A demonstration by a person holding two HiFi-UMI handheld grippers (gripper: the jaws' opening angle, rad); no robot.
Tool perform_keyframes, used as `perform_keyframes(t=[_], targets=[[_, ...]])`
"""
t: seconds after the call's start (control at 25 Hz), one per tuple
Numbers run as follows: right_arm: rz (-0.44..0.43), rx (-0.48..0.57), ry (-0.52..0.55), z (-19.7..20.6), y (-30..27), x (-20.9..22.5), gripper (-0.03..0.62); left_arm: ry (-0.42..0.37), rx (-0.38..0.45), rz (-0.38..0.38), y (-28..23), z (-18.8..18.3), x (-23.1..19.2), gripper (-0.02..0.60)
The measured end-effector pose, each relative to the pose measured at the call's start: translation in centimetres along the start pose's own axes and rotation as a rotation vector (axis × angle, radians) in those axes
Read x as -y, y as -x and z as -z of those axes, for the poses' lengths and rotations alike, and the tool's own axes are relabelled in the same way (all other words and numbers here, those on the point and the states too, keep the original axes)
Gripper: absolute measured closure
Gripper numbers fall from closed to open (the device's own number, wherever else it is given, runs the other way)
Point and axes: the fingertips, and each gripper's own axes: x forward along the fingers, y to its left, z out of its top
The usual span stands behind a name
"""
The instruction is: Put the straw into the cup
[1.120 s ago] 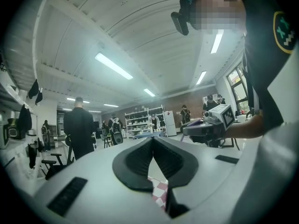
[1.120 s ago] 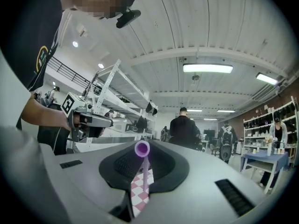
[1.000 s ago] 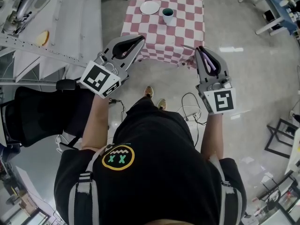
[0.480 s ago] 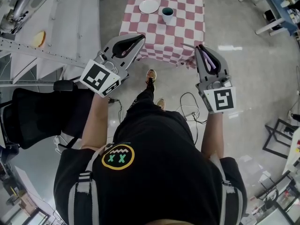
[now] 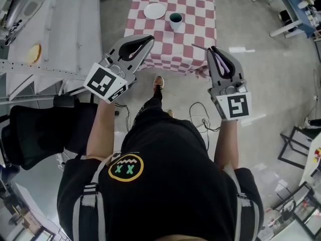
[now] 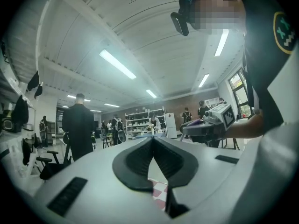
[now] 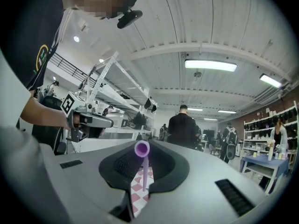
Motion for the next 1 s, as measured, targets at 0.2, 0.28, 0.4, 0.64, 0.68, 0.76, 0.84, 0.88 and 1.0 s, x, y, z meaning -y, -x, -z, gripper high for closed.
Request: perform_keyframes(t=[0.2, 0.28, 0.4, 0.64, 0.68, 0.76, 0.84, 0.88, 1.0], targets=[[0.005, -0.004, -0.002, 0.7, -2.8, 1.5, 0.542, 0.008, -0.003, -0.004, -1.4, 1.0, -2.8, 0.563], [0.007, -0.008, -0.002, 0.9, -3.9, 2.1, 0.542, 0.012, -0.004, -0.006, -2.0, 1.3, -4.0, 0.563], [0.011, -0.010, 0.004, 1.2, -5.8, 3.2, 0.542, 0.019, -0.004, -0.005, -3.1, 1.7, -5.7, 0.563], [0.019, -0.018, 0.013, 1.7, -9.2, 5.1, 0.542, 0.032, -0.009, 0.001, -4.9, 2.8, -8.8, 0.563], [0.021, -0.018, 0.016, 1.8, -9.8, 5.3, 0.542, 0.033, -0.010, 0.002, -5.1, 3.0, -9.3, 0.563], [0.023, -0.019, 0.021, 2.0, -10.9, 5.7, 0.542, 0.037, -0.010, 0.004, -5.5, 3.3, -10.2, 0.563], [0.024, -0.021, 0.026, 2.1, -12.0, 6.0, 0.542, 0.042, -0.012, 0.005, -5.8, 3.6, -11.1, 0.563], [0.024, -0.022, 0.028, 2.1, -12.5, 6.2, 0.542, 0.044, -0.013, 0.005, -5.9, 3.8, -11.5, 0.563], [0.026, -0.026, 0.035, 2.4, -13.9, 6.8, 0.542, 0.050, -0.016, 0.008, -6.5, 4.3, -12.5, 0.563]])
